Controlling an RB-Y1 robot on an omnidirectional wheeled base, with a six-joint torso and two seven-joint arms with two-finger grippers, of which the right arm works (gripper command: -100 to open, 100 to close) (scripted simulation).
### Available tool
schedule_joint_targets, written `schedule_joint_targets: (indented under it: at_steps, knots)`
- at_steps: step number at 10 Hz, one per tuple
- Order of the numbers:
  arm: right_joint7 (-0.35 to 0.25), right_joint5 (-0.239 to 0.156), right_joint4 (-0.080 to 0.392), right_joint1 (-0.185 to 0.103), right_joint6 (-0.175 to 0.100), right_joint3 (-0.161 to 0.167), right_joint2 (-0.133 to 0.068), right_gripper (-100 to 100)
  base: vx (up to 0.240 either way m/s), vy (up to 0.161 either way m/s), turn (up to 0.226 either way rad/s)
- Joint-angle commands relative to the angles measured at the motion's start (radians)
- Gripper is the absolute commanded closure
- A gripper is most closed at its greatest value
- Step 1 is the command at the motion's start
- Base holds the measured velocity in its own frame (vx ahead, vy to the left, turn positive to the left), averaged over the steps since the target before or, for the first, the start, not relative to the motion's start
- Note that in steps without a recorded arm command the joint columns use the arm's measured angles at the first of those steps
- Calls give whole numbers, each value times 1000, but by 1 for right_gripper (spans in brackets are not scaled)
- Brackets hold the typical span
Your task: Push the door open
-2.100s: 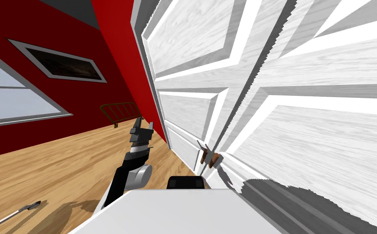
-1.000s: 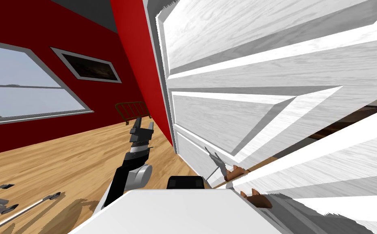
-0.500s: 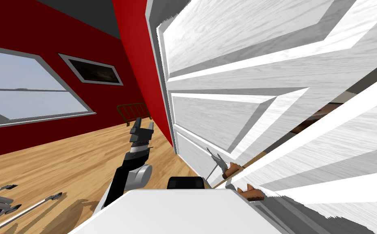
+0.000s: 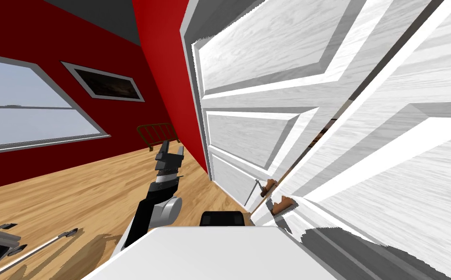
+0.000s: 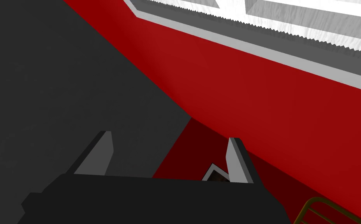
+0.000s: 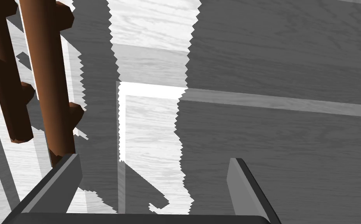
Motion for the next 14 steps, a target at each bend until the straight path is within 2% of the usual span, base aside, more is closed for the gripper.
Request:
schedule_joint_targets:
  at_steps: [1,3,7,8,9,10,14]
  knots:
    - [2,-2,4,8,-2,0,0,-100,-166,85,-52]
    - [5,3,2,-9,-10,3,8,-100,-86,135,-17]
    - [7,12,-12,-50,-17,10,33,-100,139,111,40]
    - [3,10,-7,-40,-17,8,26,-100,83,31,8]
    - [3,0,7,-14,-17,-1,17,-100,-66,-31,-139]
    - [3,-2,10,-8,-17,-3,15,-100,-148,-47,-109]
    - [6,-24,34,48,-11,-24,3,-100,-147,-70,-83]
